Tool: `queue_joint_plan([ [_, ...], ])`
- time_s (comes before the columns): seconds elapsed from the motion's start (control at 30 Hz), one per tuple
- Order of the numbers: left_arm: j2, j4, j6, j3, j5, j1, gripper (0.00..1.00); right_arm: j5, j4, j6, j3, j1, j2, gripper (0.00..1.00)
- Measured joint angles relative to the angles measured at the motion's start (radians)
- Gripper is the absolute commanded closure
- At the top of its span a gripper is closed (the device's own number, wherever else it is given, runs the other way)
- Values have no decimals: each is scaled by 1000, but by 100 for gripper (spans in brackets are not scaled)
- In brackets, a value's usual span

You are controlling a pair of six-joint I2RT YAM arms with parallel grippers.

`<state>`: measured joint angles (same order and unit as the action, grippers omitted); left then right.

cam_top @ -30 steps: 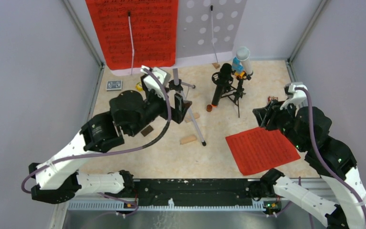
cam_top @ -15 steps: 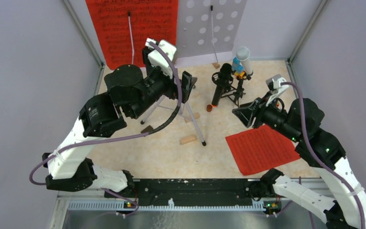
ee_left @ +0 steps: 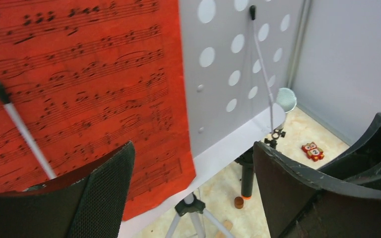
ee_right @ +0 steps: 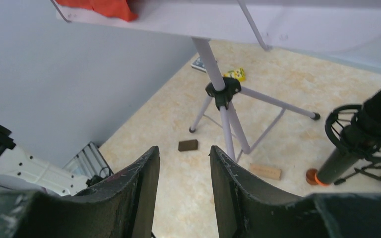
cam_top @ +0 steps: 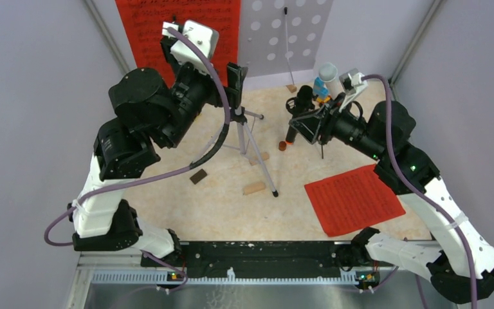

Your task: Pack up the instrument practice props

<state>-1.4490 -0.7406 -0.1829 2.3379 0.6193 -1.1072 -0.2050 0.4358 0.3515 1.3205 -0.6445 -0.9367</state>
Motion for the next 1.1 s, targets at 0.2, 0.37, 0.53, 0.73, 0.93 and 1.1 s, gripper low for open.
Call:
queue_joint_plan([
  [0.2,62,-75,40,-5,43,0,11,-59,-130,39,117,0,-120,58],
  [0.37,145,-125,84,-16,48,0,11,-125,-285,79,187,0,-202,58],
  [0.53,222,-126,90,-73,76,0,11,-188,-430,109,234,0,-280,57],
  [0.73,276,-97,82,-163,104,0,11,-240,-550,151,293,0,-383,57],
  [0.93,278,-82,85,-251,104,0,13,-295,-651,203,341,0,-475,57],
  [1.1,279,-46,73,-338,134,0,14,-325,-732,209,365,-2,-523,57],
])
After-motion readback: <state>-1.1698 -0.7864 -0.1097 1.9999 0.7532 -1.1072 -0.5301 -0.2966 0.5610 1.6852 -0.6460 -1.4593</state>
